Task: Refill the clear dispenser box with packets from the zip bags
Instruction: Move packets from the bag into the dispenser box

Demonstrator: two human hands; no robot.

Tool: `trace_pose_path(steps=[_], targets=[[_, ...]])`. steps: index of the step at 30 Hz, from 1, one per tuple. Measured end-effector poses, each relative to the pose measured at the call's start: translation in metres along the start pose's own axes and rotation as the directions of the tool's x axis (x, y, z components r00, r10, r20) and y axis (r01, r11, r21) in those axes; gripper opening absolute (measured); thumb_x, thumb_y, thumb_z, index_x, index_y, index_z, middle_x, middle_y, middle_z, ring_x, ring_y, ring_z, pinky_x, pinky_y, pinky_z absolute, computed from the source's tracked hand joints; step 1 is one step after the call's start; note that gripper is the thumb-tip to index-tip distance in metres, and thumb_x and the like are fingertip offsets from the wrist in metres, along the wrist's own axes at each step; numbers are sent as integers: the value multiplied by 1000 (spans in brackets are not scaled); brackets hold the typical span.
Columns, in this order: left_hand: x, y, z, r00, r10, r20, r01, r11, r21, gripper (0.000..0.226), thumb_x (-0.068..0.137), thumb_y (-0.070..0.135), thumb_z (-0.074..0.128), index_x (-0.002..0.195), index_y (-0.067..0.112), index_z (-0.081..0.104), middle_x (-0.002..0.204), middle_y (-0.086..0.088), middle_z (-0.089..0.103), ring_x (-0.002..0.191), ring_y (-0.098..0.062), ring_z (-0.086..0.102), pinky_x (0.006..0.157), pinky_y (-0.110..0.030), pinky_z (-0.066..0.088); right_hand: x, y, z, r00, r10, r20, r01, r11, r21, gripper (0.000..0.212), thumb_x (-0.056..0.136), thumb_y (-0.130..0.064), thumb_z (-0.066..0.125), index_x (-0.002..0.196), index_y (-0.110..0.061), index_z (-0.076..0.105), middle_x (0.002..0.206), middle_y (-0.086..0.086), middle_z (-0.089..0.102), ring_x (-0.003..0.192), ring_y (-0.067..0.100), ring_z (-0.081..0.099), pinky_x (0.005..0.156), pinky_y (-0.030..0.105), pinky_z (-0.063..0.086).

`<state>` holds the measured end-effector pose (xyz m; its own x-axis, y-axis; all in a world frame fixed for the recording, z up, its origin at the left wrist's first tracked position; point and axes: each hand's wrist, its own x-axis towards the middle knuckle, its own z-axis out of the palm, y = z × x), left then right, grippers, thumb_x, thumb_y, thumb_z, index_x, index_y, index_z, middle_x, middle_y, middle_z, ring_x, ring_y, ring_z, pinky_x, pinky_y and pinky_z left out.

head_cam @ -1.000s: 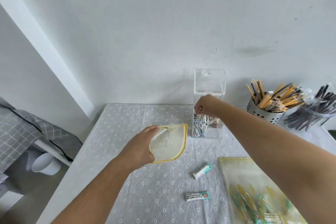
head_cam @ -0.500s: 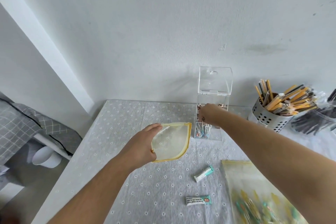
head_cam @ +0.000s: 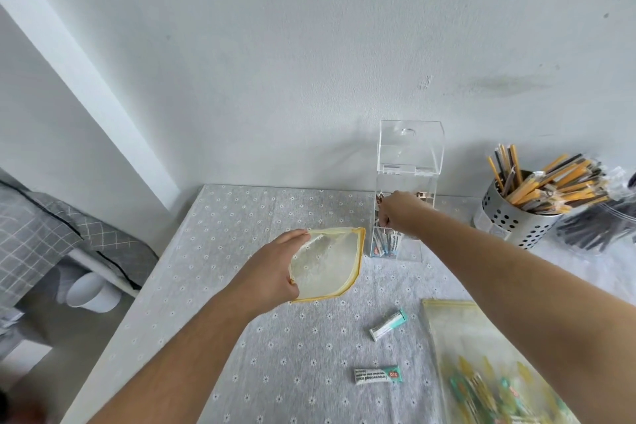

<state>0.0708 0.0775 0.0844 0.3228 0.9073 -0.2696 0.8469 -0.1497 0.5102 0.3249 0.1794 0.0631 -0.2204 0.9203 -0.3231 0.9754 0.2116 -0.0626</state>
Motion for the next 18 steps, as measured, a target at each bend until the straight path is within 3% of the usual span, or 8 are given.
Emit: trace_pose_path(steps=[2,4,10,15,18], targets=[[0,0,-1,1000,1,1,-1,1000,2,82,73,-1,62,144,28,32,150,25,20,57,13,51,57,-5,35,0,2,0,999,-38,-3,38,999,-11,22,86,-1,53,91,-8,73,91,4,71,88,20,66,76,29,52],[0,0,-1,1000,-1,0,1,1000,1,82,73,-1,62,144,28,32,150,25,20,56,10,51,57,-5,35,-1,6,-2,998,-69,3,69,997,-23,24,89,-9,57,107,-13,72,108,4,71,99,19,65,86,27,52],[1,0,-3,1000,0,-3,0,1000,5,82,74,-1,62,145,27,32,150,25,21,56,4,51,57,-6,36,-1,15,-13,995,-3,-97,17,990,140,25,84,-3,64,103,-17,73,105,2,72,94,18,66,76,22,48],[-1,4,-2,1000,4,-3,-4,1000,19,82,73,-1,62,145,26,32,151,23,20,60,5,50,60,-6,36,-6,12,-4,997,37,-64,-29,993,112,26,86,-6,61,106,-18,72,106,5,72,93,21,68,81,28,53],[-4,6,-6,1000,1,-1,-1,1000,32,83,73,-1,61,145,26,31,152,23,19,65,-1,48,59,-5,35,-10,12,-7,989,64,-134,-33,976,217,25,87,-5,61,107,-17,71,110,5,70,94,20,67,84,29,53]])
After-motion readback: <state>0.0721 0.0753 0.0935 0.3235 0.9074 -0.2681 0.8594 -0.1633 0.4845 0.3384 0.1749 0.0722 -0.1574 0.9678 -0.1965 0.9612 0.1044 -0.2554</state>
